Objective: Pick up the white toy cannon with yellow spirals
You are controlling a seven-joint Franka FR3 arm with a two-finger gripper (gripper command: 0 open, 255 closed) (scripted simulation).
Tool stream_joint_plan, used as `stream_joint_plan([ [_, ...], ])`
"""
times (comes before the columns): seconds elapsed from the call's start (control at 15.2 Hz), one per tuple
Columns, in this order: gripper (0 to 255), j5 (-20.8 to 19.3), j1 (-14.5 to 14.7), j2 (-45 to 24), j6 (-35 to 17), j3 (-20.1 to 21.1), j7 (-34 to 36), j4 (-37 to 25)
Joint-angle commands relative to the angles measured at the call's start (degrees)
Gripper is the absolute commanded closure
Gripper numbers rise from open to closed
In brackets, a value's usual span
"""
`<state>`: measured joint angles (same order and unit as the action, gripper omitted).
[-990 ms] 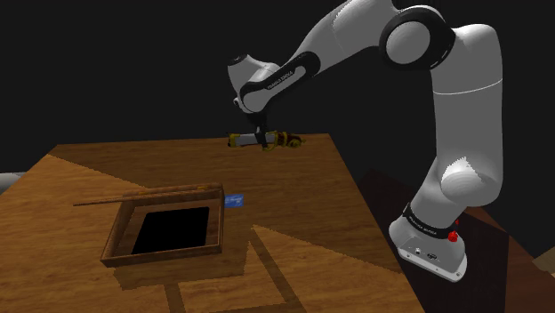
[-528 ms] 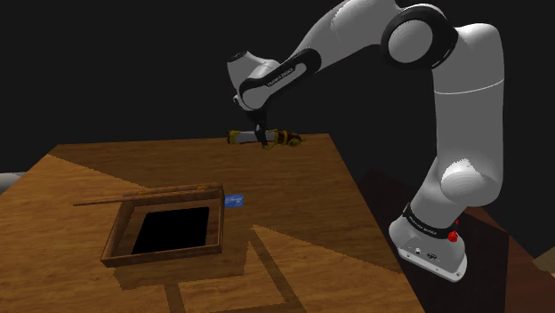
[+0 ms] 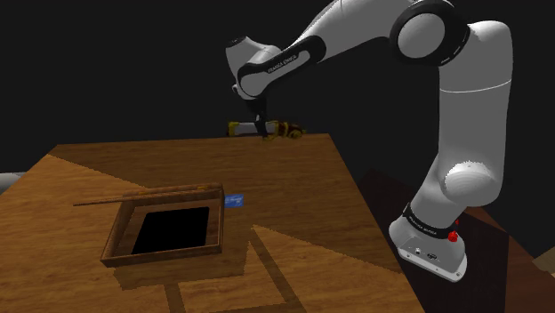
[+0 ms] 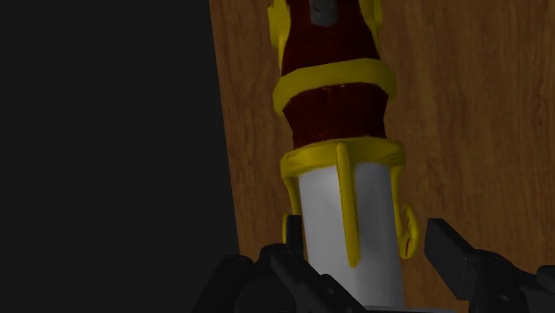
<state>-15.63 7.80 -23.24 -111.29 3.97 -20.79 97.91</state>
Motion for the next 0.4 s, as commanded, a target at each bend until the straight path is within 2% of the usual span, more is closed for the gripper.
stream_joint_plan([
  [0.0, 255, 0.17, -0.03, 0.57, 1.31, 0.03, -0.39, -0.82],
  [0.33, 255, 0.41, -0.01, 1.47, 3.3, 0.1, -0.88, -1.96],
])
